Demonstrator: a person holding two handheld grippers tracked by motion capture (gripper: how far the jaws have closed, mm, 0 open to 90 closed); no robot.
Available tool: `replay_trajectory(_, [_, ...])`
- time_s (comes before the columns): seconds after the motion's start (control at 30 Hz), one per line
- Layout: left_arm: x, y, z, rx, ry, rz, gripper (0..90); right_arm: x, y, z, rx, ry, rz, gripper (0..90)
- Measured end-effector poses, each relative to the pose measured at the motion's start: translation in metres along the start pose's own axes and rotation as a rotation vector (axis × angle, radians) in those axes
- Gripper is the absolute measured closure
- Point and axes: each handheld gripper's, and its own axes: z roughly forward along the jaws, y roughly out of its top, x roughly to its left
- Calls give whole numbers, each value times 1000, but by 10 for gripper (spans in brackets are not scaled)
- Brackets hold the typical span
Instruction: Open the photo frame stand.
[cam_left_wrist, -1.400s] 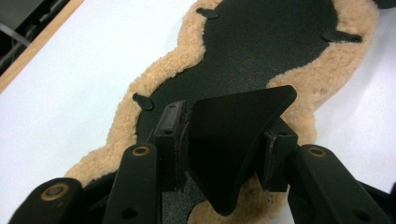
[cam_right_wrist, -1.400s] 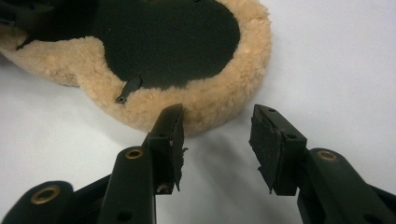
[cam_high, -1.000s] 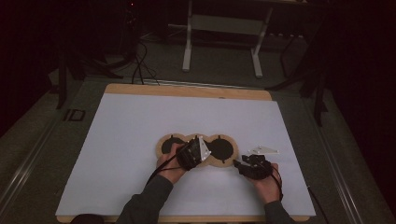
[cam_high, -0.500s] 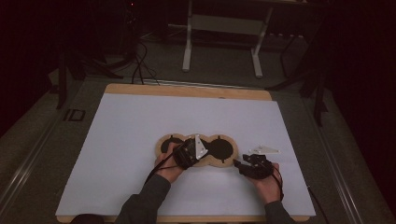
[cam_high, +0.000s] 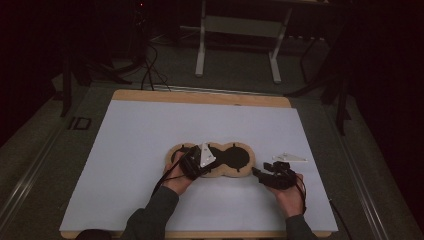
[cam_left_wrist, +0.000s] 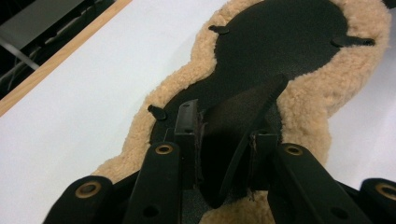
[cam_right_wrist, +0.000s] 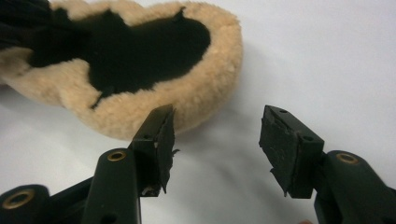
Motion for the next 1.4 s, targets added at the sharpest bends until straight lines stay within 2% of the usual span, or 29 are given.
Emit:
replay_trajectory(0.2, [5, -4, -6, -42, -13, -36, 728, 5, 12, -3, -23, 28, 6, 421])
replay_trajectory(0.37, [6, -7, -8, -57, -18, -36, 728, 3, 22, -5, -52, 72, 59, 421])
replay_trajectory(0.47, [6, -9, -10, -71, -17, -44, 728, 5, 29, -2, -33, 98, 73, 393])
replay_trajectory(0.57, [7, -10, -11, -85, -23, -58, 727, 7, 35, 6, 15, 112, 93, 335])
replay_trajectory(0.77, [9, -13, -14, -106, -26, -69, 726, 6, 44, 17, 50, 172, 166, 300])
replay_trajectory(1.03, [11, -18, -19, -147, -36, -102, 721, -1, 47, 25, 72, 302, 271, 340])
replay_trajectory(1.1, [13, -19, -21, -150, -51, -117, 711, -1, 48, 24, 76, 314, 274, 361])
replay_trajectory(1.2, [16, -22, -23, -170, -87, -164, 684, -2, 48, 22, 72, 333, 289, 393])
replay_trajectory(1.3, [16, -22, -24, -162, -96, -177, 654, 0, 48, 21, 65, 328, 281, 408])
replay_trajectory(1.4, [15, -22, -26, -135, -96, -168, 612, -1, 47, 21, 50, 333, 296, 449])
